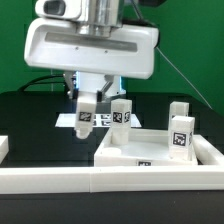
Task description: Assemble square table
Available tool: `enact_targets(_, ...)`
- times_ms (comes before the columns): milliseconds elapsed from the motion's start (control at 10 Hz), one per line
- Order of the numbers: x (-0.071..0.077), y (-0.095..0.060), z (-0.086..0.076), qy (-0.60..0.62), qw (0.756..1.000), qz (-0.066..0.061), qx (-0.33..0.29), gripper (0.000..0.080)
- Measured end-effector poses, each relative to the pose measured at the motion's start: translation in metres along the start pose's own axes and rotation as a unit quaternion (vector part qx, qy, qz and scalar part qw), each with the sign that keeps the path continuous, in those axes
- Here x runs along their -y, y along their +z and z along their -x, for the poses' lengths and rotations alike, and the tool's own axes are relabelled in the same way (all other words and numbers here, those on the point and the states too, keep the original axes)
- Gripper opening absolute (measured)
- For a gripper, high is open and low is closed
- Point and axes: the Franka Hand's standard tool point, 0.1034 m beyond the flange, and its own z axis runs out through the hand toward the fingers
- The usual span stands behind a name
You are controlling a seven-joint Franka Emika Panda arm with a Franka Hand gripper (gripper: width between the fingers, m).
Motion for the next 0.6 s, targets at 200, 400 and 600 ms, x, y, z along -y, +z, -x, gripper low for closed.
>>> enact_targets(200, 0.020, -0.016, -0.021, 0.006, 1.000, -0.008, 0.000, 0.0290)
enact_targets(400, 0.024, -0.016, -0.023, 0.000, 1.000, -0.007, -0.005, 0.0290)
enact_targets(600, 0.024, -0.015, -0.023, 0.000, 1.000, -0.007, -0.005, 0.0290)
